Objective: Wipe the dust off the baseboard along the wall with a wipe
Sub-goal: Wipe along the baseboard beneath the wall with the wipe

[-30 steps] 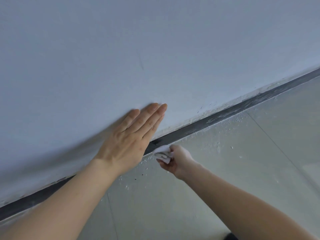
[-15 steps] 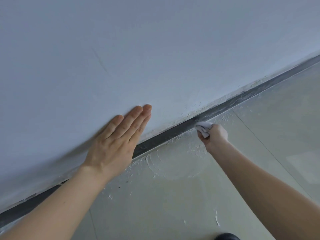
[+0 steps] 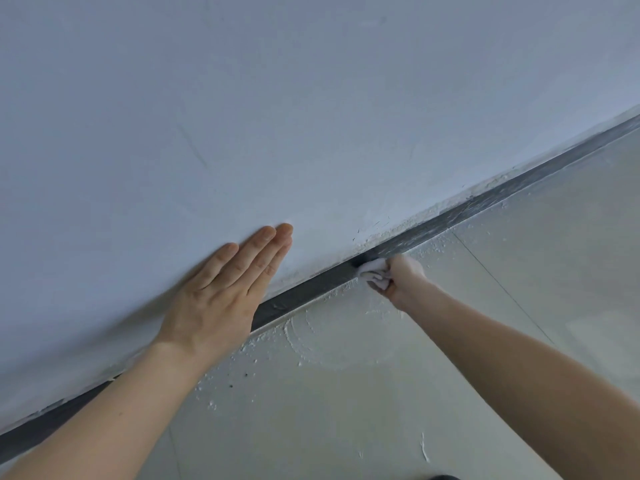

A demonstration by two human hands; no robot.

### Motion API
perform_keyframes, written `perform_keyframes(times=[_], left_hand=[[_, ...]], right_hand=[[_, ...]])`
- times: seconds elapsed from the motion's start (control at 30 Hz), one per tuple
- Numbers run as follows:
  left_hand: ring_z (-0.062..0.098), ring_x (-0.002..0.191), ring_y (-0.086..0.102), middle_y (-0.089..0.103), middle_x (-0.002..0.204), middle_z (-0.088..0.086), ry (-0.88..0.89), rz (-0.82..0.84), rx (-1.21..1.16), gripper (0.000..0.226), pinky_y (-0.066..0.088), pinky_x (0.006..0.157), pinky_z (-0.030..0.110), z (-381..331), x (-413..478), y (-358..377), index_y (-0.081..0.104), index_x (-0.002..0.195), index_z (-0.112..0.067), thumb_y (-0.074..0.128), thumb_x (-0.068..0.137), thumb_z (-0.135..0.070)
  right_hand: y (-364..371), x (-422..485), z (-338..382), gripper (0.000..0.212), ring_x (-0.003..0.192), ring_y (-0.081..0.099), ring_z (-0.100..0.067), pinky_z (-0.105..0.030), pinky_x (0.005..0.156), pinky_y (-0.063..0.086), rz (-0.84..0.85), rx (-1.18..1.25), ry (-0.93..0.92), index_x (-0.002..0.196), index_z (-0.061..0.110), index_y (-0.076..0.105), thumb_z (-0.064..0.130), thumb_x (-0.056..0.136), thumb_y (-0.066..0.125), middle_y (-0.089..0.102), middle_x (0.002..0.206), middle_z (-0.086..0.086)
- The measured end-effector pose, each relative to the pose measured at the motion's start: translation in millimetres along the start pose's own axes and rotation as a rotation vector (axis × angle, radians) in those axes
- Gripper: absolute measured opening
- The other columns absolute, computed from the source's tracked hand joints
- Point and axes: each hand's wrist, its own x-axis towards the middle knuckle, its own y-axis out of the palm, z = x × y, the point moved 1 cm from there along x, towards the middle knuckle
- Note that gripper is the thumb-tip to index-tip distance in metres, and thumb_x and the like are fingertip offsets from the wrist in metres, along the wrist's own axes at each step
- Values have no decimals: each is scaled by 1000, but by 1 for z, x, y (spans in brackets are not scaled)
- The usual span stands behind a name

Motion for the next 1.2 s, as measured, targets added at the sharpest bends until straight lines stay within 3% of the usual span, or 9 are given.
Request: perform_keyframes(times=[0.1,0.2,0.33,0.5,0.63,0.77,0.93,1.07,1.2], left_hand=[[20,148,-3,5,161,5,-13,-13,42,69,-6,118,37,-4,0,4,23,151,-10,32,83,-13],[23,148,-4,4,161,9,-32,-14,73,70,-9,119,39,-9,2,6,25,150,-7,35,82,-14],[27,147,-7,2,160,14,-57,17,124,70,-13,118,43,-14,3,4,25,149,-3,34,81,-13],[26,148,-4,6,160,13,-35,43,162,73,-9,118,41,-11,2,0,25,150,-4,38,78,-13],[26,148,2,9,160,12,2,85,143,74,3,117,41,-7,5,-16,24,150,-5,40,78,-13],[23,147,1,7,160,7,63,69,93,77,2,117,42,-18,31,-33,18,152,-6,39,79,-14],[22,146,5,2,161,7,44,-9,-11,80,1,117,41,-38,104,-50,14,152,-6,41,78,-17],[21,146,4,7,160,5,127,-30,-54,74,-4,118,39,-47,147,-53,15,152,-5,35,82,-14],[22,147,1,1,161,6,205,26,31,66,-7,119,38,-46,168,-47,9,152,-4,17,87,-11]], right_hand=[[-35,21,30,38,68,58,-21,-31,56,58,-125,63,-143,129,-2,47,-2,92,39,55,109,-16],[-52,13,28,26,69,63,-25,-36,66,59,-159,28,-105,116,-4,54,1,93,42,64,96,-20],[-29,-34,-13,11,49,62,-22,-29,53,56,119,-20,95,94,5,52,0,92,42,57,73,-15],[26,-61,-45,12,70,61,-25,-33,71,58,428,8,225,88,-1,57,-3,89,45,59,86,-17],[25,-50,-16,19,65,60,-25,-29,54,58,337,20,190,86,-3,55,-9,87,37,58,84,-17],[-17,-35,37,28,59,64,-25,-21,41,52,277,117,101,97,-9,54,-11,86,29,65,77,-20],[-72,-23,62,22,84,63,-26,-31,86,53,118,245,-24,72,0,54,-7,86,39,63,86,-19],[-58,-37,28,22,67,58,-26,-35,73,54,257,205,170,76,0,53,-1,91,37,64,69,-17],[-15,-32,-12,19,84,66,-34,-41,84,56,359,135,305,92,-3,59,-4,86,42,65,97,-23]])
